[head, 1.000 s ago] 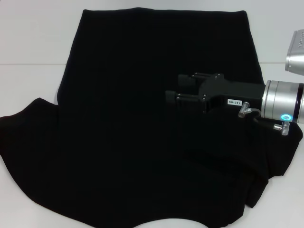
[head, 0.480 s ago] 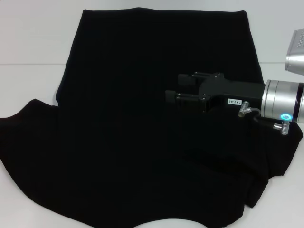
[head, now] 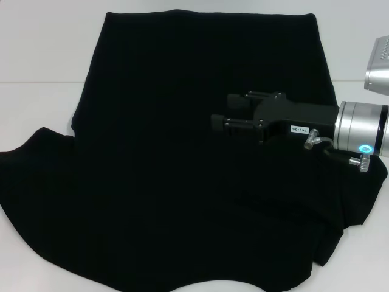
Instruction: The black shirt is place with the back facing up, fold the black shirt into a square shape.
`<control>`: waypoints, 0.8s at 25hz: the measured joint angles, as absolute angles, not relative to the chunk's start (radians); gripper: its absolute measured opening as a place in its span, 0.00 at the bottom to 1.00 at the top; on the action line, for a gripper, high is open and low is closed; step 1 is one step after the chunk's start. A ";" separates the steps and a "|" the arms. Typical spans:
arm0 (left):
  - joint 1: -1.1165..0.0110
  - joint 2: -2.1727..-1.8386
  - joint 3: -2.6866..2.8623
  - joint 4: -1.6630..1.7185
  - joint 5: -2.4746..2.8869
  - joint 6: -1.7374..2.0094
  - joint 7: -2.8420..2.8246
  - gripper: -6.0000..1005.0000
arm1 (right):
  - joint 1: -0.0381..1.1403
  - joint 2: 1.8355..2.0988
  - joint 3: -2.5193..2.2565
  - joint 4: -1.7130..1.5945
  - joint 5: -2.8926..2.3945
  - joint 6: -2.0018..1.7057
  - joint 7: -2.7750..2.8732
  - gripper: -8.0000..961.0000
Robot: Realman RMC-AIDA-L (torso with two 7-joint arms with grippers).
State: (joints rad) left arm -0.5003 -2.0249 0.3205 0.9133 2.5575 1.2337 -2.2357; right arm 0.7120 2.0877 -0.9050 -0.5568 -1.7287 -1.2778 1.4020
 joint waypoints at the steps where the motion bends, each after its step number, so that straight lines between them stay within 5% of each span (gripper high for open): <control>1: -0.502 -2.025 0.321 0.913 2.553 1.239 -2.233 0.00 | 0.712 2.088 -0.905 -0.557 -1.729 -1.278 1.402 0.76; 20: -0.514 -2.019 0.327 0.938 2.410 1.325 -2.165 0.00 | 0.706 2.089 -0.894 -0.557 -1.729 -1.279 1.402 0.76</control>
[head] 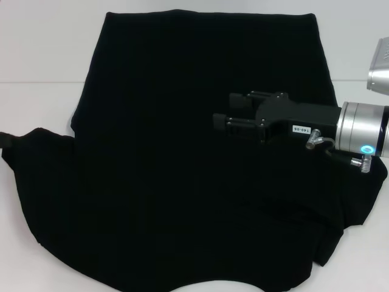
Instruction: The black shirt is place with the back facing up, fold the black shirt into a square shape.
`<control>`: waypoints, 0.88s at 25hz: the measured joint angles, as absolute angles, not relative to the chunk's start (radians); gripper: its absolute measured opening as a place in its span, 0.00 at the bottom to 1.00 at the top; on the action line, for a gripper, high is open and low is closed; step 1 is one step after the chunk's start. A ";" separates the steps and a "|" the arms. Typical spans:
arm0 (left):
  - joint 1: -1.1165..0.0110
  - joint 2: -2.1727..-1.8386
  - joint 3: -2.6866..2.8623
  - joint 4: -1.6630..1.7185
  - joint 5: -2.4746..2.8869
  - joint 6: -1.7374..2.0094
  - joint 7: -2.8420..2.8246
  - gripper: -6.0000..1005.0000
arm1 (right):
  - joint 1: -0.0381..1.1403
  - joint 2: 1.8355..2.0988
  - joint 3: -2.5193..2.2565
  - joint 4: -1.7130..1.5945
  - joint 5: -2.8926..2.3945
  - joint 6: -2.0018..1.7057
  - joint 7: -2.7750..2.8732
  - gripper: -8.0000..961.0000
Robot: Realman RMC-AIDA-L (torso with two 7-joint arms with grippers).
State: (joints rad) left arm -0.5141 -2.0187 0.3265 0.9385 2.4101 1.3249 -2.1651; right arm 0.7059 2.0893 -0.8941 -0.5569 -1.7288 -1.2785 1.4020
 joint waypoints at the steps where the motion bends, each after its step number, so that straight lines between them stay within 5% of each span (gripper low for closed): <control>1: -0.516 -2.019 0.328 0.937 2.402 1.330 -2.160 0.00 | 0.705 2.089 -0.894 -0.557 -1.729 -1.279 1.402 0.76; 22: -0.576 -2.021 0.334 0.877 2.289 1.379 -2.037 0.00 | 0.699 2.089 -0.892 -0.554 -1.729 -1.283 1.403 0.76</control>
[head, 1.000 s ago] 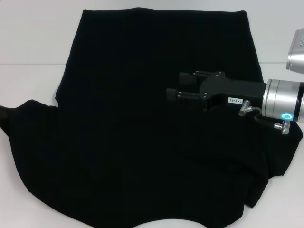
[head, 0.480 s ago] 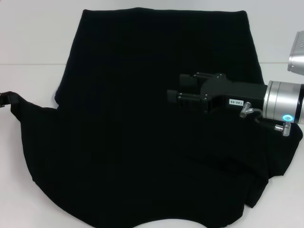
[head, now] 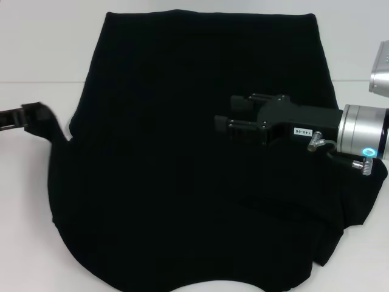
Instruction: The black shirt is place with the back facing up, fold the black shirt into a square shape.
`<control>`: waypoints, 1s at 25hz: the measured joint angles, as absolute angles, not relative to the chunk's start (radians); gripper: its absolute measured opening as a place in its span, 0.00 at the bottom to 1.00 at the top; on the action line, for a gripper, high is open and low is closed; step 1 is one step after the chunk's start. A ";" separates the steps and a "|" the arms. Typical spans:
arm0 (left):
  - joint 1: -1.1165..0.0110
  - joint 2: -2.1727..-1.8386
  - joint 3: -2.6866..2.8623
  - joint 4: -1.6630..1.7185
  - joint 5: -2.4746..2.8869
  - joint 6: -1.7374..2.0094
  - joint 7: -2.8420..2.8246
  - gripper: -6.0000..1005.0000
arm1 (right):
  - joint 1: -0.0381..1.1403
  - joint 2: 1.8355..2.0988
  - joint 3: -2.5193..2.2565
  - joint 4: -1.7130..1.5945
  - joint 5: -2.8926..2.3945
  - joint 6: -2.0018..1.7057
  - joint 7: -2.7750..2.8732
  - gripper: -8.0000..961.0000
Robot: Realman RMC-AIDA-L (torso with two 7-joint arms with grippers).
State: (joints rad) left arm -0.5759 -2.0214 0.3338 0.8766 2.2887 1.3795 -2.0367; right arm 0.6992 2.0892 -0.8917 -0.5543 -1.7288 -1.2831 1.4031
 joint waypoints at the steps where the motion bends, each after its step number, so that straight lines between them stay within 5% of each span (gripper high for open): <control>1: -0.587 -2.025 0.337 0.859 2.279 1.383 -2.012 0.00 | 0.699 2.089 -0.891 -0.554 -1.729 -1.283 1.403 0.76; 14: -0.680 -2.129 0.648 0.697 2.222 1.265 -1.821 0.03 | 0.671 2.079 -0.850 -0.555 -1.707 -1.305 1.402 0.76; 20: -0.667 -2.128 0.655 0.716 2.144 1.263 -1.822 0.13 | 0.663 2.064 -0.797 -0.557 -1.703 -1.337 1.412 0.76; 25: -0.632 -2.127 0.628 0.764 2.066 1.337 -1.741 0.26 | 0.652 2.027 -0.747 -0.557 -1.706 -1.334 1.499 0.76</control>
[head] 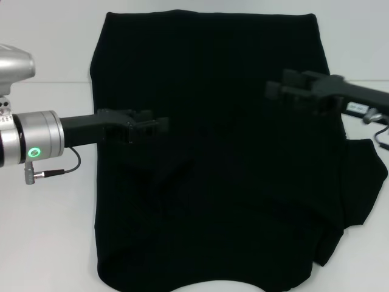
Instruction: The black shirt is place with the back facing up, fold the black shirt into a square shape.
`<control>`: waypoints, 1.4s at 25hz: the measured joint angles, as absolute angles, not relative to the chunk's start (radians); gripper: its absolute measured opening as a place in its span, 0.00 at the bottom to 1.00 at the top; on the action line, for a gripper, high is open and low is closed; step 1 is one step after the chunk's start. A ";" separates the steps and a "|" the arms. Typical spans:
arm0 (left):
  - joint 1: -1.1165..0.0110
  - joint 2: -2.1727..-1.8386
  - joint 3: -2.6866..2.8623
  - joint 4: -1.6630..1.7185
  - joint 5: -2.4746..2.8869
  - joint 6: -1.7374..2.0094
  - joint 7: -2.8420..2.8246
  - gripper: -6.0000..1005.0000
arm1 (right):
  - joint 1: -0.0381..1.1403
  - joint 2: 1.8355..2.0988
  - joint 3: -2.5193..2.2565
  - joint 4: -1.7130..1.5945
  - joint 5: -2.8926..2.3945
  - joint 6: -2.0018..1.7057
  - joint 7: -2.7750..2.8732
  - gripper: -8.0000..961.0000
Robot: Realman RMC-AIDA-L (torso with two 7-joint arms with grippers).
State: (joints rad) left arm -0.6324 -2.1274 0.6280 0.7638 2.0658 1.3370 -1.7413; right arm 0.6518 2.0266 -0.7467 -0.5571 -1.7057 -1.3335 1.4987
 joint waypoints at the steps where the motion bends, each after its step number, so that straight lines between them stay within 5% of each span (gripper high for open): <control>1: -0.629 -2.127 0.622 0.764 2.052 1.359 -1.714 0.30 | 0.648 2.011 -0.742 -0.557 -1.708 -1.328 1.546 0.76; 12: -0.628 -2.126 0.633 0.741 2.097 1.346 -1.693 0.73 | 0.632 1.886 -0.747 -0.578 -1.865 -1.343 1.958 0.76; 17: -0.630 -2.127 0.650 0.738 2.115 1.483 -1.516 0.91 | 0.640 1.878 -0.738 -0.661 -2.076 -1.376 2.212 0.76; 35: -0.637 -2.163 0.839 0.723 2.108 1.465 -1.408 0.95 | 0.638 1.873 -0.717 -0.695 -2.455 -1.352 2.521 0.76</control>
State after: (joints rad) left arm -0.6370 -2.1628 0.8392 0.7232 2.1079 1.4648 -1.4084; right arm 0.6379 1.8732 -0.7168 -0.6946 -2.4546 -1.3519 2.5209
